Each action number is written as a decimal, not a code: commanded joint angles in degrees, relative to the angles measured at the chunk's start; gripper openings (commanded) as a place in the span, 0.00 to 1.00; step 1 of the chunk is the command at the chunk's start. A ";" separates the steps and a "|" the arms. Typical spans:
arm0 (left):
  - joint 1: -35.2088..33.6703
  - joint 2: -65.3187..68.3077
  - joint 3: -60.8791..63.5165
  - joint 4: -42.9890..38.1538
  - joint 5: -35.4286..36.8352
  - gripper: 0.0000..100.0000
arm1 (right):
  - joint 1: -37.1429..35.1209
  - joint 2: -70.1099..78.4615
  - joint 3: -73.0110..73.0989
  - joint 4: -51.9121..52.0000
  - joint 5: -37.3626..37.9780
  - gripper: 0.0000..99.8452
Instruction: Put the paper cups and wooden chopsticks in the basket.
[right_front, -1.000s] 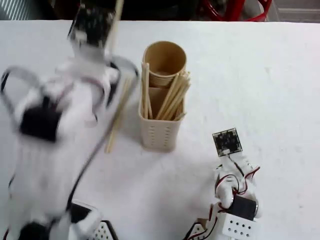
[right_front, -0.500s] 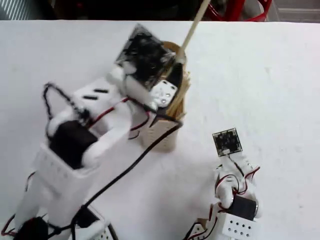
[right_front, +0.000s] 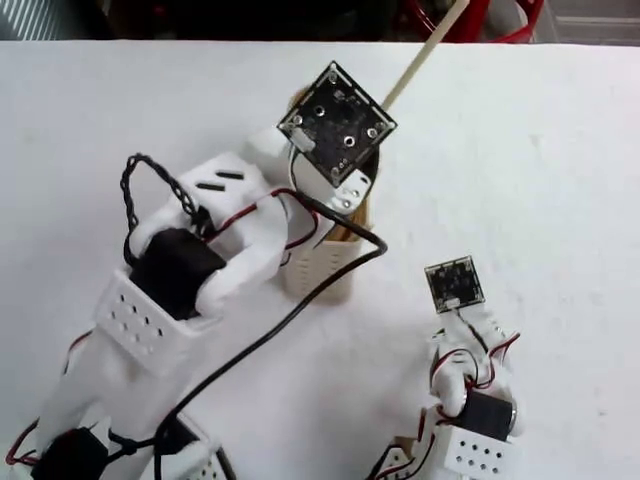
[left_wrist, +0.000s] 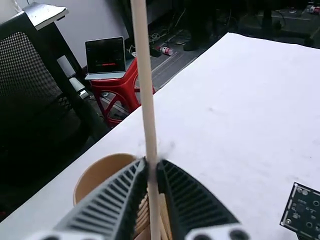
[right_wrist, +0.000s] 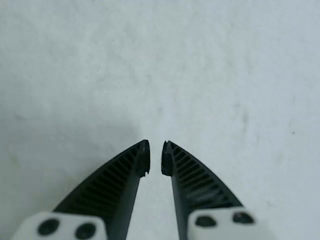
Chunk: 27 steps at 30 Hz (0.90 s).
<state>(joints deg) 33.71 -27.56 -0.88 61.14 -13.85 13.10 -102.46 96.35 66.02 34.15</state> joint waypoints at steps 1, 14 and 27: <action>0.57 -0.22 1.05 -2.11 -0.62 0.08 | 0.22 -0.31 0.53 0.22 0.26 0.06; -11.91 -5.58 2.46 -3.87 -0.09 0.08 | 0.22 -0.31 0.53 0.22 0.26 0.06; -42.86 -2.77 40.09 -29.45 6.24 0.08 | 0.22 -0.31 0.53 0.22 0.26 0.06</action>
<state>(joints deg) -7.60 -34.15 27.78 44.00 -7.60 13.10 -102.46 96.35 66.02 34.15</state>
